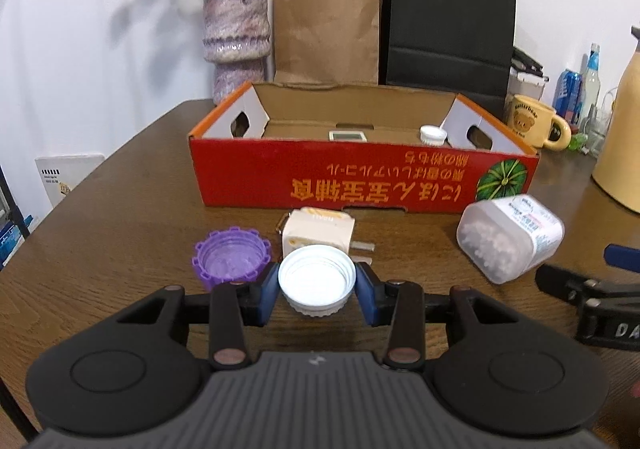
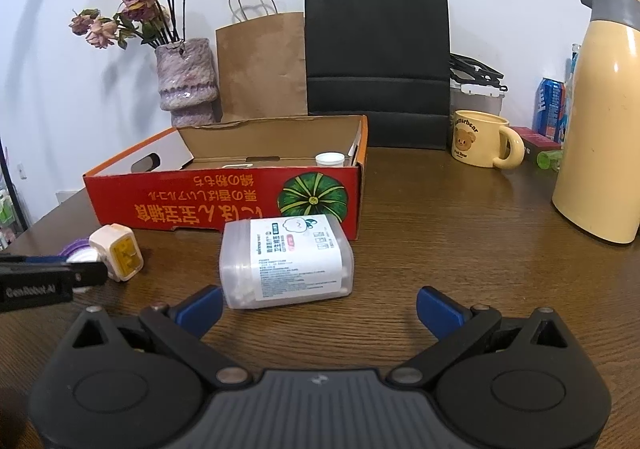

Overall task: Organize rigid objects
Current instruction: 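Lower the left gripper around the white cap and close on it, then lift the white cap with the left gripper while the right gripper grasps the clear pill container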

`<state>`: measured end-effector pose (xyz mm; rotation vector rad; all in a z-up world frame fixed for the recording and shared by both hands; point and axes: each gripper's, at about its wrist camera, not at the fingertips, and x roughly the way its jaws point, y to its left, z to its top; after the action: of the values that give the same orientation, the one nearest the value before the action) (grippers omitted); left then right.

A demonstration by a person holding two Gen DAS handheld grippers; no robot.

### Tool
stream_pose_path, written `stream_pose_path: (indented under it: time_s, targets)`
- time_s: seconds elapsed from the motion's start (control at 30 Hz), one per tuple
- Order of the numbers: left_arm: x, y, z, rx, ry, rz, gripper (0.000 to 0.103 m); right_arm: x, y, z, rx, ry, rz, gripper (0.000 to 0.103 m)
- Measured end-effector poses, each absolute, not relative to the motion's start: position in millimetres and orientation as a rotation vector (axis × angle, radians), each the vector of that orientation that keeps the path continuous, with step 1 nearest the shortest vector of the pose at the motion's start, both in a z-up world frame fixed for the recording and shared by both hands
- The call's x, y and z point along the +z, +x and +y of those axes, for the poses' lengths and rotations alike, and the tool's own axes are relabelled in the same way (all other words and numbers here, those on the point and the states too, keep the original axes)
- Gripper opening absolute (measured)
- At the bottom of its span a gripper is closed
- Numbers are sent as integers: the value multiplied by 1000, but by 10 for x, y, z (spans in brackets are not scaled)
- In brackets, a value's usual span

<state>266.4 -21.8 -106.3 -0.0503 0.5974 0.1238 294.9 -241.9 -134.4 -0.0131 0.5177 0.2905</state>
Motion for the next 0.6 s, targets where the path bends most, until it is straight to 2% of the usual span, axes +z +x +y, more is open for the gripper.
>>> stream_pose_path:
  time_s: [0.6]
  targets:
    - [-756, 2792, 21, 137, -41, 520, 42, -1342, 3085, -2212, 329, -36, 503, 103]
